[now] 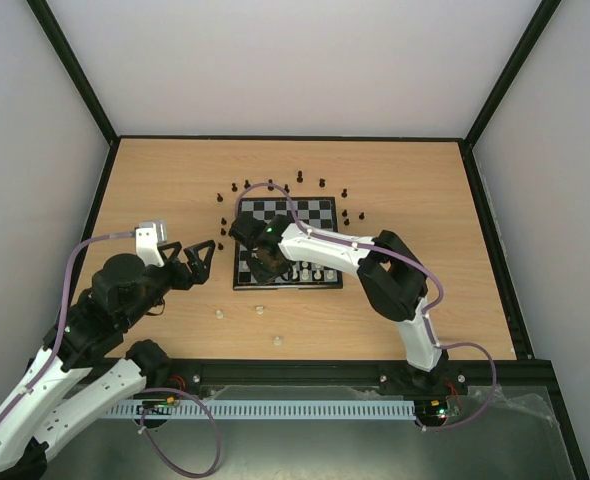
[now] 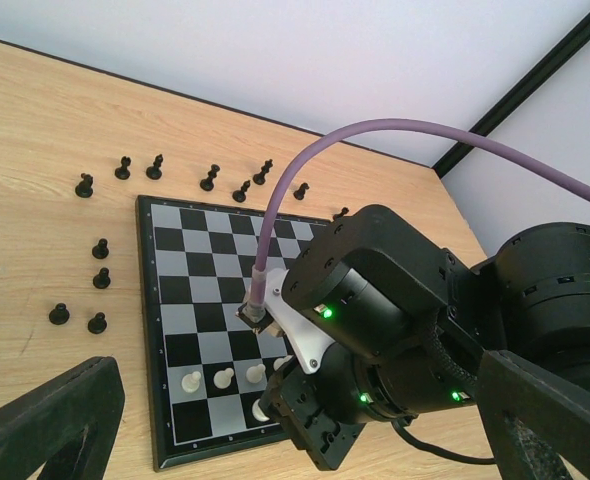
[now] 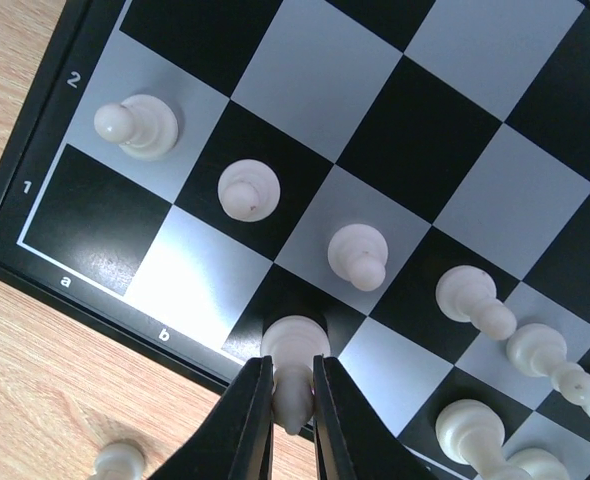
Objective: Set up the chess pieces on the board
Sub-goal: Place the chess piece on the chessboard, then pick up the chess piece from the chessboard.
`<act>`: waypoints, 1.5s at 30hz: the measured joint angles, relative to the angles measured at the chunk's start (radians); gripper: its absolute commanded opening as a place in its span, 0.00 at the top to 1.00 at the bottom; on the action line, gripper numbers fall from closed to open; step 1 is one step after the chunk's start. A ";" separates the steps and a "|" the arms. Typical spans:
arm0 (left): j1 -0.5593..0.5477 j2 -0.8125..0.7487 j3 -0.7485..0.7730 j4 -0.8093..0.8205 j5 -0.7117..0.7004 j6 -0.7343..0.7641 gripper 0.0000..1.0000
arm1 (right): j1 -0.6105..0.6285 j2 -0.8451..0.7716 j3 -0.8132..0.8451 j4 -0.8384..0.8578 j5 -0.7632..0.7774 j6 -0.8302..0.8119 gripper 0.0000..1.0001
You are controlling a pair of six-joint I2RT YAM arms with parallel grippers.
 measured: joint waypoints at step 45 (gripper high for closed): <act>0.000 0.026 0.000 0.001 0.008 0.010 0.01 | -0.145 -0.409 -0.336 -0.013 0.071 0.039 0.38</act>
